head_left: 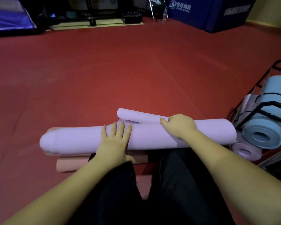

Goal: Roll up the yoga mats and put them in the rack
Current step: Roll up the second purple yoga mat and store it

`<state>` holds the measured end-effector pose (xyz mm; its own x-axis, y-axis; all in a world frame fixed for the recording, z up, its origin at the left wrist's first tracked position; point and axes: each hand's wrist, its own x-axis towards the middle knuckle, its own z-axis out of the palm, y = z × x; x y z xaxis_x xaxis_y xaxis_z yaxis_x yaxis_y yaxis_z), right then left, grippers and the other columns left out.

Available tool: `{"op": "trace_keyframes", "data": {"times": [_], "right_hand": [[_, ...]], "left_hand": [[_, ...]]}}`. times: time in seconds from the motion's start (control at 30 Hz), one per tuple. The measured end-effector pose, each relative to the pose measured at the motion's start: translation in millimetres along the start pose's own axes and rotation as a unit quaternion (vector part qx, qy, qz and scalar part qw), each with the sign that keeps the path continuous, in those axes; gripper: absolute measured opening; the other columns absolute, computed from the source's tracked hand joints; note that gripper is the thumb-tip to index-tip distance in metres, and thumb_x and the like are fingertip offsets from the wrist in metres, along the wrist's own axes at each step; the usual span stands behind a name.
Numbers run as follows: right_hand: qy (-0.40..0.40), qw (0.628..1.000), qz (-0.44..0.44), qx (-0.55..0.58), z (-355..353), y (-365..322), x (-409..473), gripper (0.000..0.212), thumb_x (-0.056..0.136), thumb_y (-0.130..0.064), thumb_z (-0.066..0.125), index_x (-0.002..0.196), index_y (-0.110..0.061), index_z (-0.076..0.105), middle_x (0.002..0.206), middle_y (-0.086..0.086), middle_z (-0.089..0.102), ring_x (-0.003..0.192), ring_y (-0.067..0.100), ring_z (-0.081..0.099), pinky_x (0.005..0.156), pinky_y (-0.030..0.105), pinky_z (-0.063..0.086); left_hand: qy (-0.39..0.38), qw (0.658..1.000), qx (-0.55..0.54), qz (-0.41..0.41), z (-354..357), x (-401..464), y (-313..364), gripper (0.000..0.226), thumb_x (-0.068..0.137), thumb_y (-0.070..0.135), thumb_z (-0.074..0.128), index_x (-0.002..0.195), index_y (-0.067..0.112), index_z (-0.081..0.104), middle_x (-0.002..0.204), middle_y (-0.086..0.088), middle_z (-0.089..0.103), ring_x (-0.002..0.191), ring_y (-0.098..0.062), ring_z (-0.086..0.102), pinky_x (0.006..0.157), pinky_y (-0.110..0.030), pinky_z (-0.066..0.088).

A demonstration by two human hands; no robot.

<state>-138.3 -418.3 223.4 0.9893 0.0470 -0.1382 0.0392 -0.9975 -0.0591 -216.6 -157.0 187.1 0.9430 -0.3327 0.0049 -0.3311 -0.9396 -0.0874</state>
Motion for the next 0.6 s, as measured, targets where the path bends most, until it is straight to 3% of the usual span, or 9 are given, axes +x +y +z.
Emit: {"op": "trace_keyframes", "data": {"times": [0.07, 0.13, 0.27, 0.37, 0.47, 0.53, 0.6], "right_hand": [[-0.016, 1.000, 0.002, 0.001, -3, -4, 3, 0.067, 0.095, -0.060, 0.025, 0.113, -0.012, 0.069, 0.115, 0.012, 0.066, 0.103, 0.034, 0.061, 0.074, 0.034, 0.039], [-0.030, 0.999, 0.012, 0.007, -8, -5, 5, 0.067, 0.094, -0.059, 0.026, 0.116, -0.011, 0.067, 0.118, 0.013, 0.065, 0.104, 0.034, 0.061, 0.075, 0.035, 0.040], [-0.104, 0.994, 0.024, 0.024, -27, -2, 3, 0.064, 0.095, -0.056, 0.028, 0.128, -0.012, 0.061, 0.132, 0.014, 0.059, 0.114, 0.033, 0.057, 0.083, 0.037, 0.041], [-0.196, 0.980, 0.013, 0.038, -42, 1, 3, 0.063, 0.097, -0.057, 0.028, 0.138, -0.016, 0.055, 0.147, 0.011, 0.048, 0.129, 0.029, 0.049, 0.101, 0.040, 0.038], [-0.253, 0.966, 0.008, 0.057, -44, 2, 5, 0.060, 0.097, -0.058, 0.033, 0.139, -0.019, 0.054, 0.151, 0.006, 0.045, 0.132, 0.025, 0.046, 0.103, 0.039, 0.034], [-0.252, 0.966, 0.001, 0.052, -38, 1, 4, 0.062, 0.099, -0.058, 0.033, 0.138, -0.016, 0.055, 0.149, 0.008, 0.046, 0.133, 0.026, 0.046, 0.104, 0.037, 0.035], [-0.172, 0.984, -0.039, 0.040, -28, 1, 4, 0.056, 0.101, -0.056, 0.031, 0.120, -0.015, 0.066, 0.132, 0.009, 0.060, 0.122, 0.030, 0.054, 0.093, 0.037, 0.041]], "left_hand": [[0.006, 0.999, 0.039, -0.018, 0, 5, 2, 0.122, 0.038, 0.063, 0.084, 0.138, 0.011, 0.037, 0.128, -0.019, 0.056, 0.112, -0.043, 0.054, 0.093, -0.065, 0.042], [0.023, 0.998, 0.054, -0.022, -7, 12, 0, 0.113, 0.042, 0.055, 0.085, 0.136, 0.014, 0.037, 0.119, -0.017, 0.058, 0.099, -0.038, 0.055, 0.086, -0.061, 0.045], [-0.024, 0.999, 0.035, 0.007, -35, 15, -6, 0.101, 0.065, 0.067, 0.069, 0.147, 0.024, 0.028, 0.133, -0.004, 0.047, 0.115, -0.032, 0.047, 0.099, -0.052, 0.037], [-0.066, 0.997, -0.021, 0.034, -62, 13, -11, 0.096, 0.061, 0.074, 0.068, 0.140, 0.032, 0.034, 0.128, 0.004, 0.052, 0.114, -0.027, 0.046, 0.094, -0.044, 0.039], [-0.119, 0.989, -0.069, 0.047, -69, 16, -18, 0.085, 0.052, 0.076, 0.069, 0.122, 0.037, 0.044, 0.115, 0.008, 0.058, 0.104, -0.023, 0.050, 0.085, -0.040, 0.043], [-0.171, 0.978, -0.113, 0.037, -65, 20, -20, 0.079, 0.046, 0.076, 0.069, 0.112, 0.038, 0.048, 0.107, 0.009, 0.060, 0.097, -0.022, 0.054, 0.083, -0.040, 0.049], [-0.226, 0.958, -0.176, 0.015, -61, 28, -22, 0.076, 0.044, 0.071, 0.074, 0.110, 0.040, 0.051, 0.103, 0.009, 0.061, 0.094, -0.019, 0.057, 0.084, -0.042, 0.052]]}}
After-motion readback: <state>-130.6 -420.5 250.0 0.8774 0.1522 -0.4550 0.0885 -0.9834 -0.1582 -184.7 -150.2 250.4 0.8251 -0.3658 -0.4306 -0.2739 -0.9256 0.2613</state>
